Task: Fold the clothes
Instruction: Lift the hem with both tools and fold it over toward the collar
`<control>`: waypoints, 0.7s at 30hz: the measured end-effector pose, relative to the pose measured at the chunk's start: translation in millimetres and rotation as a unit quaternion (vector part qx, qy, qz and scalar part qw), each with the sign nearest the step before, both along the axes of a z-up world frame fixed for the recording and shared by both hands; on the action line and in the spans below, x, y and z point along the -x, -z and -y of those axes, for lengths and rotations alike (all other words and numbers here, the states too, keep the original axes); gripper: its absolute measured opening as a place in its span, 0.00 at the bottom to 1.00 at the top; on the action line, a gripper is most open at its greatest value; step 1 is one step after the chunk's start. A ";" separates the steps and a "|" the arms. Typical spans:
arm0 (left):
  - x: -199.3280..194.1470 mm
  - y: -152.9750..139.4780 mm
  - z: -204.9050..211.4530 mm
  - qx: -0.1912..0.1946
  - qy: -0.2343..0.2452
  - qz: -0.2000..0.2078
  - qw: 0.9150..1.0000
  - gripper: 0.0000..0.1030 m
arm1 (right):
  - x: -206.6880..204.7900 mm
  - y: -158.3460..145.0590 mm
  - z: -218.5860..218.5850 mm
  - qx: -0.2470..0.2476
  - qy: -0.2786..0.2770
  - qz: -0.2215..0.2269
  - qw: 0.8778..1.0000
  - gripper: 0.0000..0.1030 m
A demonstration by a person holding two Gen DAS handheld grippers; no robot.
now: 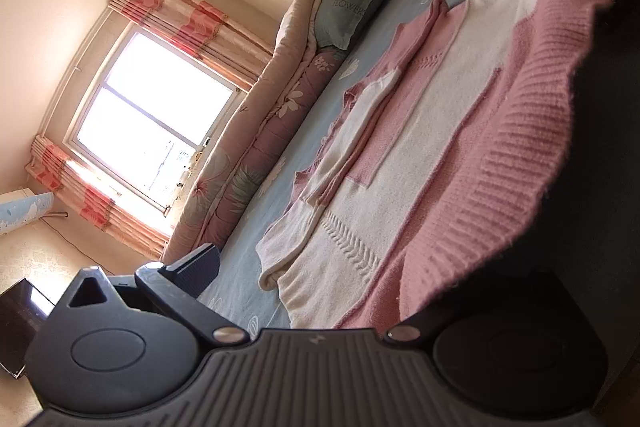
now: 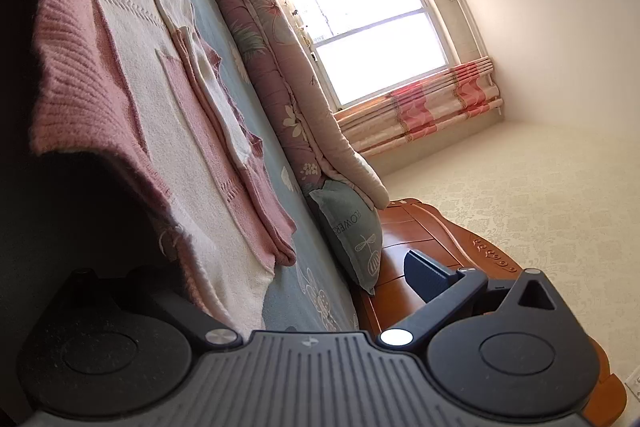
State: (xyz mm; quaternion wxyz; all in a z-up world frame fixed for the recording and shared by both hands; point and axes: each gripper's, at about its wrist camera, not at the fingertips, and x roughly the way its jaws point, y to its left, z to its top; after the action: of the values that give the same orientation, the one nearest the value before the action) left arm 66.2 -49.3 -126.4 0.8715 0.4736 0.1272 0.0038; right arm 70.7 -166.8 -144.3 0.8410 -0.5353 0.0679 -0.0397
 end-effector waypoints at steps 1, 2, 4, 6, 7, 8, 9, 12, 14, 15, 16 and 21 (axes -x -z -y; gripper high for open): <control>-0.5 -1.6 -0.3 0.001 -0.002 0.011 1.000 1.00 | -0.4 -0.3 -0.7 0.000 0.000 0.000 1.000 1.00; -1.5 -3.4 -0.6 0.001 -0.005 0.021 1.000 1.00 | -1.1 -0.8 -0.8 0.000 0.000 -0.002 1.000 1.00; -4.4 -7.0 -1.5 -0.002 -0.009 0.037 0.999 1.00 | -2.6 -1.5 -1.0 -0.001 0.000 -0.005 1.000 1.00; -6.0 -8.5 -0.7 -0.007 -0.006 0.046 0.999 1.00 | -3.8 -1.3 -1.3 0.000 0.000 -0.009 1.000 1.00; -7.5 -7.8 0.1 -0.013 -0.004 0.044 0.999 1.00 | -4.6 -0.9 -1.4 0.001 0.000 -0.010 1.000 1.00; -9.6 -6.2 0.5 -0.020 -0.002 0.039 0.999 1.00 | -4.3 0.3 -1.0 0.002 -0.001 -0.011 1.000 1.00; -11.6 -4.8 0.7 -0.025 -0.001 0.034 0.999 1.00 | -3.5 1.6 -0.4 0.002 -0.001 -0.013 1.000 1.00; -18.0 -4.2 0.7 -0.044 0.004 0.030 0.999 1.00 | -6.5 -0.8 0.3 0.002 -0.001 -0.010 1.000 1.00; -22.8 -7.5 1.4 -0.054 0.008 0.029 0.998 1.00 | -11.5 -4.7 1.1 0.003 -0.002 -0.007 1.000 1.00; -25.9 -9.8 1.7 -0.058 0.009 0.030 0.998 1.00 | -14.2 -6.8 1.2 0.003 -0.001 -0.004 1.000 1.00; -29.6 -12.6 2.0 -0.062 0.010 0.031 0.998 1.00 | -17.4 -9.2 1.3 0.003 -0.001 -0.001 1.000 1.00; -49.2 -26.3 2.7 -0.072 0.012 0.038 0.997 1.00 | -38.2 -21.2 0.5 0.003 0.003 0.016 1.000 1.00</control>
State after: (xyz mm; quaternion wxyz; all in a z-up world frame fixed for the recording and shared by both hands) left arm 115.4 -52.0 -100.1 0.8393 0.5362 0.0875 0.0211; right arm 108.9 -167.3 -123.2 0.8401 -0.5371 0.0560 -0.0509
